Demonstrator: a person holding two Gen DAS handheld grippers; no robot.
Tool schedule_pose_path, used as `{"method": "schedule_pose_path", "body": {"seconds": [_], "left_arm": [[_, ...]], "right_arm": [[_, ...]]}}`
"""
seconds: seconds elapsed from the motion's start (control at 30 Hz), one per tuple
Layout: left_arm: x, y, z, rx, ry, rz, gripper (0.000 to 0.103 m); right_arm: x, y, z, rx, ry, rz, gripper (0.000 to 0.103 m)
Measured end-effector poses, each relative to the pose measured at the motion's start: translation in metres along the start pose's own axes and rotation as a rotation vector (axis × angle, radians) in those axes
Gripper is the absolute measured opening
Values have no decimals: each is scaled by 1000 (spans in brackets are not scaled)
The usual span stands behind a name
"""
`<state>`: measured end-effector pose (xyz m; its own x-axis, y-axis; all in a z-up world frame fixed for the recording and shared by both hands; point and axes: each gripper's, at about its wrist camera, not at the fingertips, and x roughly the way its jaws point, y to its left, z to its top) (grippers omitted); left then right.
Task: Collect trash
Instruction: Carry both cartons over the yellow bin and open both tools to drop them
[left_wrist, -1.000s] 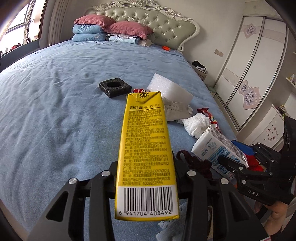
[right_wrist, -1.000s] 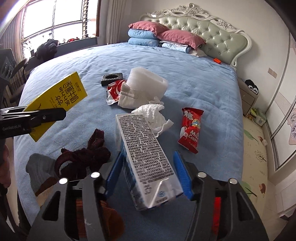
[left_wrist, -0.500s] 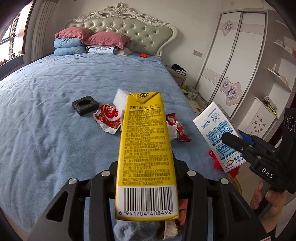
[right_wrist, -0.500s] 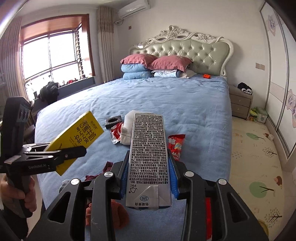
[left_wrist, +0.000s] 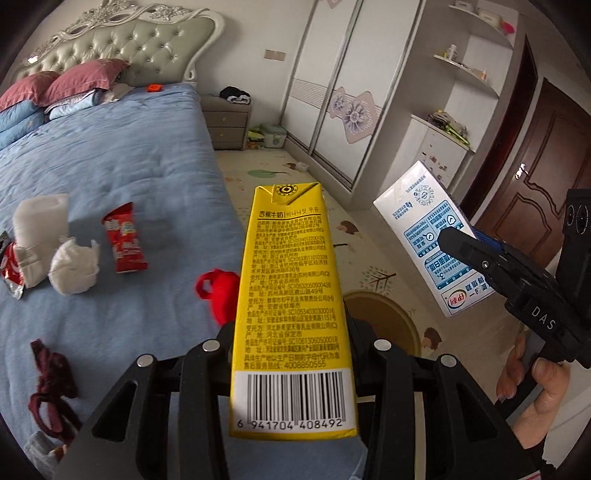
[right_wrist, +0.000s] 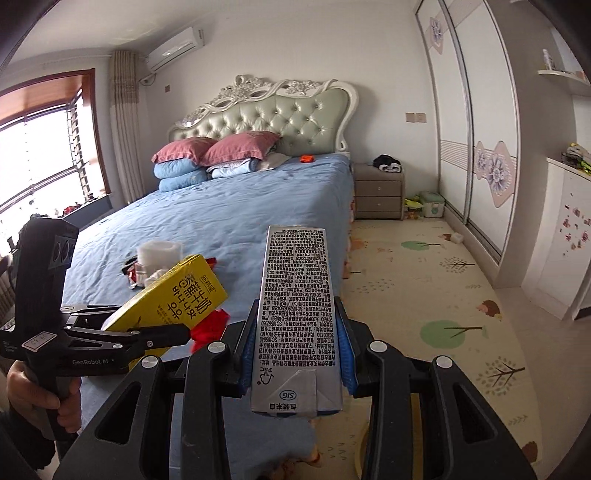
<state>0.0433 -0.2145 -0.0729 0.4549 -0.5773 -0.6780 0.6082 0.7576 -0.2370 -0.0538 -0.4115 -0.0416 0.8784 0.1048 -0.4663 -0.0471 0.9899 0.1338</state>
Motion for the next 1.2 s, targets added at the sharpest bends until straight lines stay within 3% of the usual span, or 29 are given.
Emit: {"method": "schedule_pose_path", "body": {"seconds": [0.27,0.47,0.63,0.77,0.83,0.87,0.9,0.93,1.0,1.2], "left_arm": [[100,-98,-3,127,206,-174,40],[180,-144,-14,155,384,-209,40],[234,-149,-25,134,506,-178,40],[244,-140,-31,107,528,-172,41],[248,-135,-29,71,527,-193,59],[247,-132,-28,52,512,-201,95],[244,-128,-25,35,479,-183,98],[242,-128,-22,26,453,-155,99],[241,-125,-20,11,452,-162,99],[242,-126,-25,37,482,-145,99]], "right_arm": [[-40,-93,-59,137,53,-206,36],[-45,-139,-107,200,153,-325,36],[-29,-170,-141,289,224,-318,36],[-9,-175,-150,309,256,-300,36],[-1,-176,-150,317,257,-282,38],[2,-177,-149,321,257,-271,58],[3,-178,-148,322,252,-280,88],[2,-177,-148,318,234,-315,94],[0,-177,-146,303,226,-345,93],[-9,-181,-153,355,225,-303,93]]}}
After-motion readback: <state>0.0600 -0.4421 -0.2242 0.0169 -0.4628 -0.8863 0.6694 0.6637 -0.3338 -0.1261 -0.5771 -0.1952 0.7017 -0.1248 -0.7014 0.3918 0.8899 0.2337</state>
